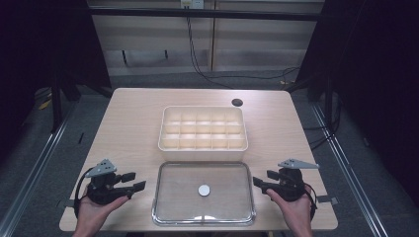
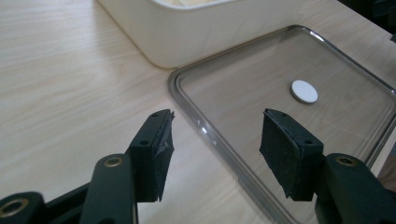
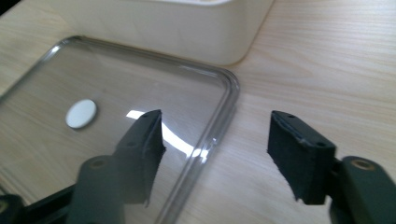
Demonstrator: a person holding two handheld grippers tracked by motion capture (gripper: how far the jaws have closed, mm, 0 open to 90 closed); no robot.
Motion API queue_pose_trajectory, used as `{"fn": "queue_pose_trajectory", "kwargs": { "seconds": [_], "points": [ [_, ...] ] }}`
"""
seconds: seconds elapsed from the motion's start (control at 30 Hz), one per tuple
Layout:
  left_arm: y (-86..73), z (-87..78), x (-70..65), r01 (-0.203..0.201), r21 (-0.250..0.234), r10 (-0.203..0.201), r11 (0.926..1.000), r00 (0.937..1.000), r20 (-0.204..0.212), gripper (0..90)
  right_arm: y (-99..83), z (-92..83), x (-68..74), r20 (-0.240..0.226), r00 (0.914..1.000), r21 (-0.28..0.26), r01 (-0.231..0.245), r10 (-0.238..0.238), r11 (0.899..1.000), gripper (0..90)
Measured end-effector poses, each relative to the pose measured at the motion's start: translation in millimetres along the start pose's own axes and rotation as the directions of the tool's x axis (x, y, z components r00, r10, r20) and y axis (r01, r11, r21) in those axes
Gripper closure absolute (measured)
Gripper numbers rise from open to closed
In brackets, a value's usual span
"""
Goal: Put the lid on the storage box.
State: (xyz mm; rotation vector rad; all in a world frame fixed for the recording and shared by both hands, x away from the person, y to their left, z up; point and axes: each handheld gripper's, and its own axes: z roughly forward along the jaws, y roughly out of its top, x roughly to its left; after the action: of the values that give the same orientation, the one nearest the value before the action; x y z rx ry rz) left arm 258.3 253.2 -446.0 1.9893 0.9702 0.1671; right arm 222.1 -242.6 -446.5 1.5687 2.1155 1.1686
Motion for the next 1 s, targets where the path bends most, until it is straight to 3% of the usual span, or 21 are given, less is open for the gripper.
{"fn": "queue_pose_trajectory", "kwargs": {
  "seconds": [0.13,0.33,0.37,0.47,0.57,0.63,0.77,1.0],
  "points": [
    [7.9,13.3,0.8,-0.002,0.016,0.002,0.9999,1.0,-0.005,42.3,15.8,1.4,0.8,-0.042,0.9991,-0.016,0.006,-0.007,1.0,35.2],
    [0.7,30.1,-0.4,0.0,0.071,-0.001,0.9975,1.0,0.006,41.9,24.5,14.1,-1.9,-0.056,0.9984,-0.029,0.01,-0.012,1.0,37.3],
    [-0.5,32.7,0.0,0.008,0.076,-0.009,0.9971,0.9998,0.018,42.6,23.8,21.5,-4.4,-0.077,0.9968,-0.02,0.02,-0.022,1.0,39.4],
    [-2.7,33.9,1.3,0.022,0.073,-0.025,0.9971,0.9991,0.034,44.7,20.6,28.5,-4.6,-0.077,0.9968,0.01,0.022,-0.021,1.0,43.2],
    [-8.4,37.2,-1.4,0.007,0.088,-0.009,0.9961,0.9997,0.024,44.8,19.0,29.8,-4.5,-0.088,0.9955,0.027,0.038,-0.035,0.999,46.0],
    [-11.1,40.6,-10.3,-0.028,0.108,0.026,0.9937,0.9994,0.022,47.0,12.9,35.5,-9.0,-0.093,0.9954,0.053,0.029,-0.024,0.998,50.7],
    [-13.1,45.4,-14.0,-0.039,0.131,0.033,0.9906,0.9984,0.046,47.7,3.7,43.9,-15.2,-0.07,0.9974,0.088,0.02,-0.013,0.996,51.5],
    [-16.4,50.8,-10.4,-0.023,0.164,0.017,0.9862,0.9991,0.04,46.1,-0.6,50.4,-19.8,-0.054,0.9985,0.099,0.014,-0.009,0.995,49.8]
  ]
}}
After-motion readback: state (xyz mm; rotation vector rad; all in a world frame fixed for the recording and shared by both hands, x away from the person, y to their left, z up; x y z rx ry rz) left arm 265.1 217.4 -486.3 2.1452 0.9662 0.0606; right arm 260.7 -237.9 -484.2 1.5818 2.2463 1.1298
